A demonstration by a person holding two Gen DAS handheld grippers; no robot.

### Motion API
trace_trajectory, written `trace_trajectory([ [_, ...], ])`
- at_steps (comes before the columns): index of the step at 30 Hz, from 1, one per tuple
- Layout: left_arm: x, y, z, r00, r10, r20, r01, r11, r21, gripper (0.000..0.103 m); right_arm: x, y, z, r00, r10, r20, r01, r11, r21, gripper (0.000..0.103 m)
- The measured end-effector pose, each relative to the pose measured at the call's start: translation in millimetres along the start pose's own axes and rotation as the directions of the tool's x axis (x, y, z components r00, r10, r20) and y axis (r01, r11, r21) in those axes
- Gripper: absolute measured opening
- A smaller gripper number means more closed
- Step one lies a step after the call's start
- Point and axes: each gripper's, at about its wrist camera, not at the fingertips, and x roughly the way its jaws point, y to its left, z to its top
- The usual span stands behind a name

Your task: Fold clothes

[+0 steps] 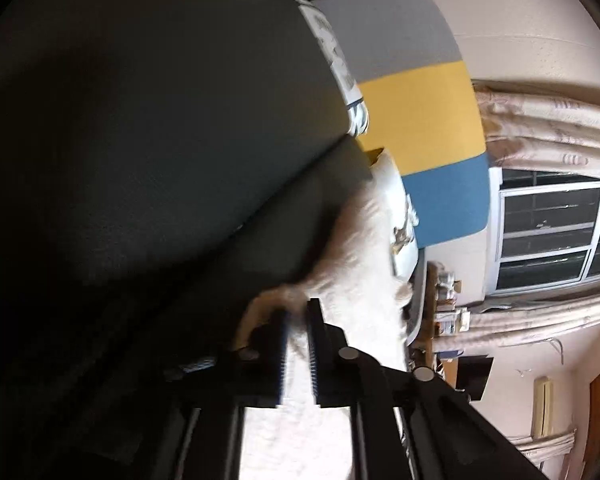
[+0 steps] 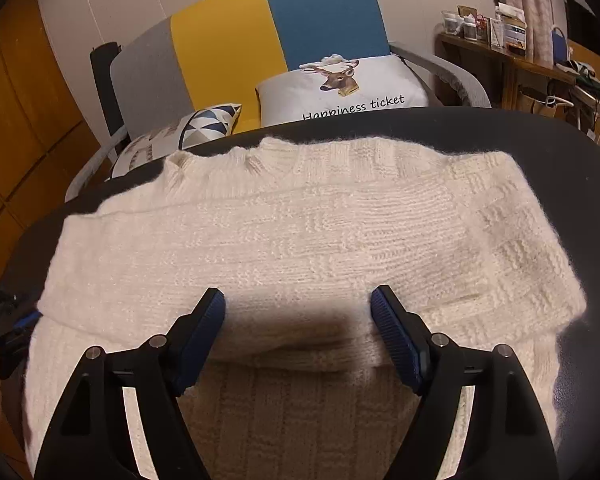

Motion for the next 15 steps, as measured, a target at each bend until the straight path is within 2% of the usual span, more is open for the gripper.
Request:
trace_trajectory([
  [1, -1, -2, 0, 1.0, -0.009, -0.011, 0.01, 1.0, 0.011, 0.012, 0, 0, 0, 1.0, -0.001, 0.0, 0.001, 1.0, -0.003, 0.08],
  [2, -3, -5, 0, 0.999, -0.033, -0.028, 0.033, 0.999, 0.016, 0.023, 1, 1, 0, 1.0, 0.001, -0.001, -0.001, 1.0, -0.005, 0.081],
  [3, -7, -6, 1, 0.998, -0.051, -0.039, 0.052, 0.999, 0.013, 0.026, 0, 0, 0, 1.0, 0.006, 0.0, -0.006, 1.0, -0.002, 0.082],
  [5, -22, -5, 1, 0.995, -0.1, -0.028, 0.1, 0.995, -0.006, 0.028, 0, -2, 0, 1.0, 0.02, 0.005, -0.02, 1.0, 0.008, 0.082],
  [10, -50, -23, -3, 0.982, -0.188, 0.003, 0.187, 0.979, 0.083, 0.028, -3, -7, 0, 0.998, 0.055, 0.016, -0.055, 0.998, 0.033, 0.082],
  [12, -43, -29, -3, 0.983, -0.182, -0.02, 0.183, 0.978, 0.098, 0.028, -4, -10, 0, 0.998, 0.066, 0.02, -0.067, 0.997, 0.042, 0.082],
  [15, -7, -39, -3, 0.988, -0.131, -0.08, 0.14, 0.984, 0.11, 0.029, -5, -11, 0, 0.997, 0.074, 0.023, -0.076, 0.996, 0.049, 0.082],
])
